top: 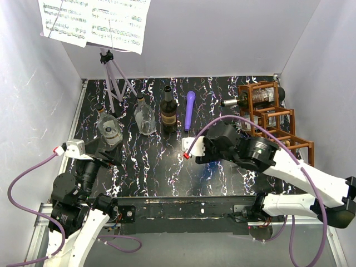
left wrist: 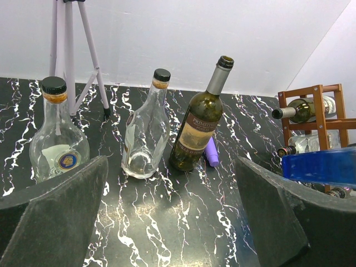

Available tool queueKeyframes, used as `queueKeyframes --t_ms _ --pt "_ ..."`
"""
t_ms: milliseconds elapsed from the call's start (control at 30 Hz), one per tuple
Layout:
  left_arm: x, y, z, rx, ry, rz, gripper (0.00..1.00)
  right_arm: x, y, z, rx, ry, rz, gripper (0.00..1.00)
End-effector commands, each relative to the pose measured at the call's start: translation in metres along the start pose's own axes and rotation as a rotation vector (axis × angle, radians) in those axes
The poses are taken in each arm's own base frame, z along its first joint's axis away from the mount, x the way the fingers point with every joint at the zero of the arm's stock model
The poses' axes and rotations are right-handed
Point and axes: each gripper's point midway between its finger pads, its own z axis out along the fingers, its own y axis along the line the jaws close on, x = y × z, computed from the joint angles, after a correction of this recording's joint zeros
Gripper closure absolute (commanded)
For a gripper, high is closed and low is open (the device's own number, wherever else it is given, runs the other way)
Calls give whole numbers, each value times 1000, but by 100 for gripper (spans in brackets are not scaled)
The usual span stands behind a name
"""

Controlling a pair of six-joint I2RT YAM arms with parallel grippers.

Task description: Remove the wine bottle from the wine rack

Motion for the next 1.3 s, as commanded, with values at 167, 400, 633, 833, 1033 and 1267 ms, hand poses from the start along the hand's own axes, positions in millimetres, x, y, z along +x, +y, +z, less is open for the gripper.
queueKeyframes --t_ms 167,400,633,833,1033,1267 --pt "-1 -1 1 1 -1 2 2 -71 -75 -75 244 -400 392 99" --pt "2 4 4 -29 13 -9 2 -91 -106 -55 375 -512 1007 99" --pt "5 1 5 -18 41 -25 2 -115 -110 -14 333 -480 1240 99" --pt "4 -1 3 -17 52 -35 2 -125 -99 24 332 -399 1251 99" --pt "9 -9 2 29 83 -48 2 -131 -81 42 313 -359 1239 79" --pt "9 -20 4 76 116 -60 2 -125 -66 49 299 -348 1261 40"
